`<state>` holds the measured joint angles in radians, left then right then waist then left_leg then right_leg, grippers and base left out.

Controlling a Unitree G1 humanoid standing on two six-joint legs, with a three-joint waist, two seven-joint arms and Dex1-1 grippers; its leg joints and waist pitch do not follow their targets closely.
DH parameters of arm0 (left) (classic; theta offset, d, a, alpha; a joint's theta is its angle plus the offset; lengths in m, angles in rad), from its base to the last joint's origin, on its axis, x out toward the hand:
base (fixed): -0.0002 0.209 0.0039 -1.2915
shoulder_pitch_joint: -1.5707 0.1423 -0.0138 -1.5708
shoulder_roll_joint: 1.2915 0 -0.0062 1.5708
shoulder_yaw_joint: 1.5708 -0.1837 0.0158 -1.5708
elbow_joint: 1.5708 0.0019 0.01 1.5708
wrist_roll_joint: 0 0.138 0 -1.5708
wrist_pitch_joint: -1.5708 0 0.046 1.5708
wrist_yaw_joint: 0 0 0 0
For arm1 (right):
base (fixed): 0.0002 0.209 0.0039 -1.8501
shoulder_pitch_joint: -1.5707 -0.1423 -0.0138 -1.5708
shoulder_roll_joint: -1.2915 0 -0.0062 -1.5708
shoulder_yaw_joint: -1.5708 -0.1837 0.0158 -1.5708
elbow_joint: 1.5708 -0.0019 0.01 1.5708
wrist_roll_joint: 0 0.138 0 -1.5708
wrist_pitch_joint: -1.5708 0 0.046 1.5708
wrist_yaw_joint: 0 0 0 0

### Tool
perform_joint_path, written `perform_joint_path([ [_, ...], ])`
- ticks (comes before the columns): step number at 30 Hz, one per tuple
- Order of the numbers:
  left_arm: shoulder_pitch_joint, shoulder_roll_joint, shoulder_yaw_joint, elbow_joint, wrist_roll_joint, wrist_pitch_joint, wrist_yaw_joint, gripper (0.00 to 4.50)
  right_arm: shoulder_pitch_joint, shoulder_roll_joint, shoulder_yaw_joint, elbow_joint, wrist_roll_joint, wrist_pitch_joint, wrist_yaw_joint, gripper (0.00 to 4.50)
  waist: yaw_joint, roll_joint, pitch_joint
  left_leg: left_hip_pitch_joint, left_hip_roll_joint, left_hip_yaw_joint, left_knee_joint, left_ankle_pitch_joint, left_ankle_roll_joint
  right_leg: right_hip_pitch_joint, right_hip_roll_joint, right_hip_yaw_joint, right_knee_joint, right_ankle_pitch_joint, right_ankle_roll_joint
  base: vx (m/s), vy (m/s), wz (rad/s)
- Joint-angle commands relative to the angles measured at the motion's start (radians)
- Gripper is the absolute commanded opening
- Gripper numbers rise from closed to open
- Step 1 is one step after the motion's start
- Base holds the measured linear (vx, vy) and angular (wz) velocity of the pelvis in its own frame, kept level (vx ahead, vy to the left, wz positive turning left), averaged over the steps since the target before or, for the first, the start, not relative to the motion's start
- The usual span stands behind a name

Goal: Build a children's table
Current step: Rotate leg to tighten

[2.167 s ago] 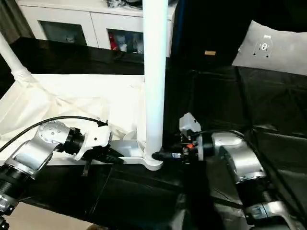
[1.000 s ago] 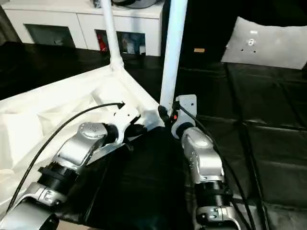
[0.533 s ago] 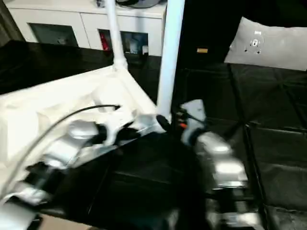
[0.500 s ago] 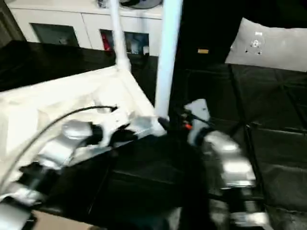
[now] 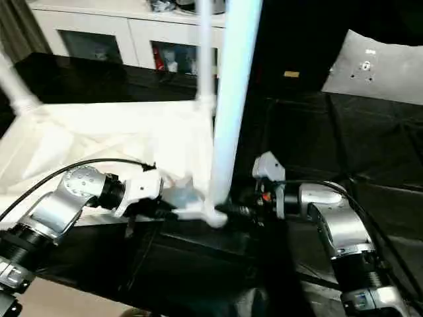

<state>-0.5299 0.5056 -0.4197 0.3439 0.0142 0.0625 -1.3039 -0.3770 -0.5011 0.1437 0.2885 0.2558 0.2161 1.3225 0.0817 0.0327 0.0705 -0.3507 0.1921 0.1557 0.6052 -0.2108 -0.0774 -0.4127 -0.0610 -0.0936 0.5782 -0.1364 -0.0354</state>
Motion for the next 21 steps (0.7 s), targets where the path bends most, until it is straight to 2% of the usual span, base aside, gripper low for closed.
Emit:
perform_joint_path([
  [1, -0.011, 0.004, -0.032, -0.034, 0.002, -0.031, -0.051, 0.00, -0.029, -0.007, 0.018, 0.014, 0.008, 0.001, 0.039, 3.22, -0.001, -0.006, -0.083, -0.001, 0.034, 0.004, -0.065, -0.117, 0.088, 0.067, -0.076, 0.048, -0.065, -0.352, -0.180, 0.000, 0.000, 0.00],
  [5, -0.014, 0.005, -0.035, -0.034, -0.002, -0.035, -0.063, 0.00, -0.043, -0.003, 0.025, 0.034, 0.015, 0.001, 0.065, 2.79, 0.006, -0.006, -0.084, 0.001, 0.035, 0.004, -0.064, -0.112, 0.084, 0.064, -0.076, 0.048, -0.066, -0.361, -0.173, 0.000, 0.000, 0.00],
  [8, -0.014, 0.005, -0.037, -0.036, -0.006, -0.039, -0.069, 0.00, -0.048, -0.001, 0.028, 0.037, 0.021, 0.004, 0.079, 2.59, 0.006, -0.009, -0.086, -0.003, 0.035, 0.003, -0.064, -0.098, 0.086, 0.068, -0.075, 0.048, -0.060, -0.336, -0.174, 0.000, 0.000, 0.00],
  [14, -0.008, 0.007, -0.033, -0.035, -0.005, -0.044, -0.079, 0.00, -0.046, 0.002, 0.038, 0.036, 0.035, 0.011, 0.105, 2.09, 0.006, -0.012, -0.086, -0.004, 0.034, 0.004, -0.063, -0.087, 0.090, 0.067, -0.075, 0.047, -0.062, -0.347, -0.166, 0.000, 0.000, 0.00],
  [19, -0.005, -0.001, -0.020, -0.036, -0.013, -0.014, -0.055, 0.00, -0.029, 0.014, 0.036, 0.012, 0.049, 0.034, 0.098, 2.01, 0.006, -0.012, -0.084, -0.003, 0.032, 0.005, -0.063, -0.093, 0.088, 0.066, -0.074, 0.046, -0.065, -0.372, -0.156, 0.000, 0.000, 0.00],
  [20, -0.005, -0.009, -0.013, -0.037, -0.018, 0.001, -0.043, 0.00, -0.024, 0.020, 0.033, 0.005, 0.053, 0.041, 0.089, 2.00, 0.006, -0.006, -0.083, -0.003, 0.033, 0.005, -0.064, -0.095, 0.087, 0.065, -0.073, 0.046, -0.067, -0.373, -0.155, 0.000, 0.000, 0.00],
  [21, -0.005, -0.018, -0.005, -0.039, -0.025, 0.019, -0.029, 0.00, -0.019, 0.027, 0.030, -0.003, 0.055, 0.049, 0.075, 1.99, 0.006, -0.008, -0.084, -0.003, 0.032, 0.004, -0.063, -0.095, 0.086, 0.066, -0.073, 0.046, -0.067, -0.372, -0.155, 0.000, 0.000, 0.00],
])
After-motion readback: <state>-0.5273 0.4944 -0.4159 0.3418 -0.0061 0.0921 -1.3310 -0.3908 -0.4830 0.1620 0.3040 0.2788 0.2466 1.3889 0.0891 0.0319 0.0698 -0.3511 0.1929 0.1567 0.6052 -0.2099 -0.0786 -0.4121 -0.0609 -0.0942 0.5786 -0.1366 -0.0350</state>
